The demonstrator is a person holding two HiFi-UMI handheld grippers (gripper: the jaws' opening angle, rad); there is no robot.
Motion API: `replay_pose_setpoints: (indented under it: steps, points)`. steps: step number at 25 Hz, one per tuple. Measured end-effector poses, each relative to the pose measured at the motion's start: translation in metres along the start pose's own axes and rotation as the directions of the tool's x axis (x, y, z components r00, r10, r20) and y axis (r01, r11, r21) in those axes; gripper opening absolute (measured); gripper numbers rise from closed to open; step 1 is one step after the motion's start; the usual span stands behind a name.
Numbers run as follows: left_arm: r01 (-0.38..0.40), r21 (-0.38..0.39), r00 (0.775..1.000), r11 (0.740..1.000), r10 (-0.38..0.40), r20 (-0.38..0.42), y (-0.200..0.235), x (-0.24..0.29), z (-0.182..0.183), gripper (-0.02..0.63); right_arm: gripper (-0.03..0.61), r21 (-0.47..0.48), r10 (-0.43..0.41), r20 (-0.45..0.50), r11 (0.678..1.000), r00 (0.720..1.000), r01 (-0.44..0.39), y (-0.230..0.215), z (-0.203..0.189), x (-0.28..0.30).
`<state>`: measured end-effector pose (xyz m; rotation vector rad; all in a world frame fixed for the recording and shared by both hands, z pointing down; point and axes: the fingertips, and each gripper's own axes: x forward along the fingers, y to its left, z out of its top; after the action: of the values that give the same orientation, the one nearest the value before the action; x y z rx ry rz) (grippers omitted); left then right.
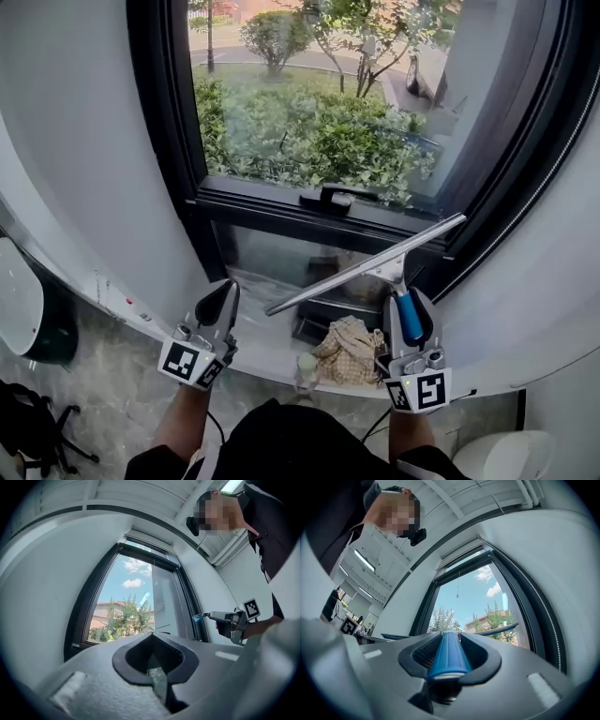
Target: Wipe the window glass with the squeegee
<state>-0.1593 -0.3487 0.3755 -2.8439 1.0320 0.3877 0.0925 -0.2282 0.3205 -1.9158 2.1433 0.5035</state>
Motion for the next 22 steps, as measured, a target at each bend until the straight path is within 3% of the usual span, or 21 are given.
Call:
replay_pose_setpoints:
  steps: [11, 22]
  points:
    - [0.015, 0.006, 0.999, 1.0, -0.015, 0.036, 0.006, 0.051, 0.002, 0.001, 0.132, -0.041, -0.042, 0.056, 0.998, 0.998, 0.044, -0.037, 0.009, 0.015]
    - [0.165, 0.001, 0.982, 0.986, -0.164, 0.094, 0.036, 0.103, 0.02, 0.0, 0.132, -0.087, -0.203, 0.147, 0.972, 0.968, 0.217, -0.039, 0.027, 0.068]
